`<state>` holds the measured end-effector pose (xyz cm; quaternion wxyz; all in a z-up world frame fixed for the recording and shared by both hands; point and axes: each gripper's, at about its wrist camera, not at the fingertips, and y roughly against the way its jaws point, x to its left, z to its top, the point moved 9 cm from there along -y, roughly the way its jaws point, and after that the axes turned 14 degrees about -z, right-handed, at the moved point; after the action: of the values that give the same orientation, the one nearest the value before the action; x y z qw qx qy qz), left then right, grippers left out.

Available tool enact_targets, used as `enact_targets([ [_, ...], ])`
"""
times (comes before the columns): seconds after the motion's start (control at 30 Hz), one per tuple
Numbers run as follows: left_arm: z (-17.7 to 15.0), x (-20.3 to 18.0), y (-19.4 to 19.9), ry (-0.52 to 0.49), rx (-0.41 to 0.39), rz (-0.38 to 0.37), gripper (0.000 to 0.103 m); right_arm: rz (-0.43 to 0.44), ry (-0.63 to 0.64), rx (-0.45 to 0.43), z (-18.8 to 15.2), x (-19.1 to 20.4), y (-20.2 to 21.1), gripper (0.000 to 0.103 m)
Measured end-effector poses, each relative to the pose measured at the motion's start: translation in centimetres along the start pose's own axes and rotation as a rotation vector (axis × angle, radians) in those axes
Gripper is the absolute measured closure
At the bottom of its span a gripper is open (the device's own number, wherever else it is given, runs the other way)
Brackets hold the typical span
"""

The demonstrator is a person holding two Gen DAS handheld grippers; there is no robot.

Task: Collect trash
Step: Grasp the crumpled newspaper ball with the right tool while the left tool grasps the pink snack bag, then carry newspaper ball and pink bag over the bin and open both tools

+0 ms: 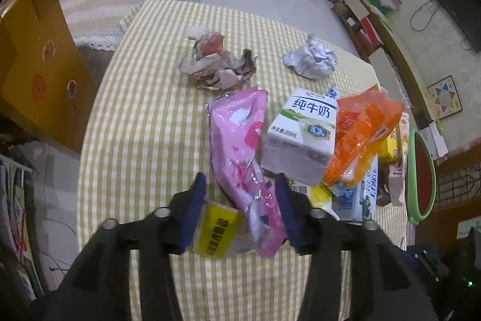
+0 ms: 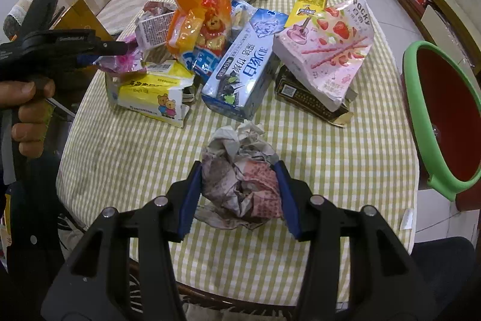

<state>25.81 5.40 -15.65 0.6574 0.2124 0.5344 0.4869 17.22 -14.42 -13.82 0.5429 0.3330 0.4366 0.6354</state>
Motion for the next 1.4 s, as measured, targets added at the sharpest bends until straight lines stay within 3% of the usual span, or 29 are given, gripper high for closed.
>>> enact_targets([
  [0.1, 0.2, 0.3, -0.9, 0.017, 0.011, -0.009, 0.058, -0.004, -0.007, 0.005, -0.3, -0.4, -0.1, 0.056],
  [0.13, 0.2, 0.4, -1.1, 0.02, 0.014, -0.006, 0.062, -0.005, -0.01, 0.009, -0.3, -0.5, -0.1, 0.056],
  [0.17, 0.3, 0.5, -1.3, 0.017, 0.016, -0.003, 0.076, -0.005, -0.012, 0.01, -0.3, -0.7, -0.1, 0.056],
  [0.37, 0.9, 0.1, -0.4, -0.011, -0.018, -0.009, 0.09, 0.0, -0.009, 0.004, -0.2, -0.5, 0.0, 0.056],
  [0.63, 1.9, -0.2, 2.9, -0.018, -0.128, -0.017, 0.091, 0.009, -0.012, -0.015, 0.1, -0.5, 0.8, 0.056],
  [0.77, 2.2, -0.3, 3.6, -0.012, -0.145, -0.046, 0.091, 0.01, -0.013, -0.024, 0.2, -0.5, 1.2, 0.056],
  [0.87, 2.5, -1.9, 4.3, -0.036, -0.182, -0.149, 0.09, 0.01, -0.014, -0.027, 0.2, -0.5, 1.4, 0.056],
  [0.93, 2.6, -2.4, 4.4, -0.039, -0.192, -0.163, 0.09, 0.008, -0.017, -0.031, 0.3, -0.5, 1.6, 0.056],
  [1.4, 1.3, -9.6, 5.9, -0.219, -0.142, -0.131, 0.091, 0.02, -0.054, -0.082, 1.5, -1.6, 3.9, 0.056],
])
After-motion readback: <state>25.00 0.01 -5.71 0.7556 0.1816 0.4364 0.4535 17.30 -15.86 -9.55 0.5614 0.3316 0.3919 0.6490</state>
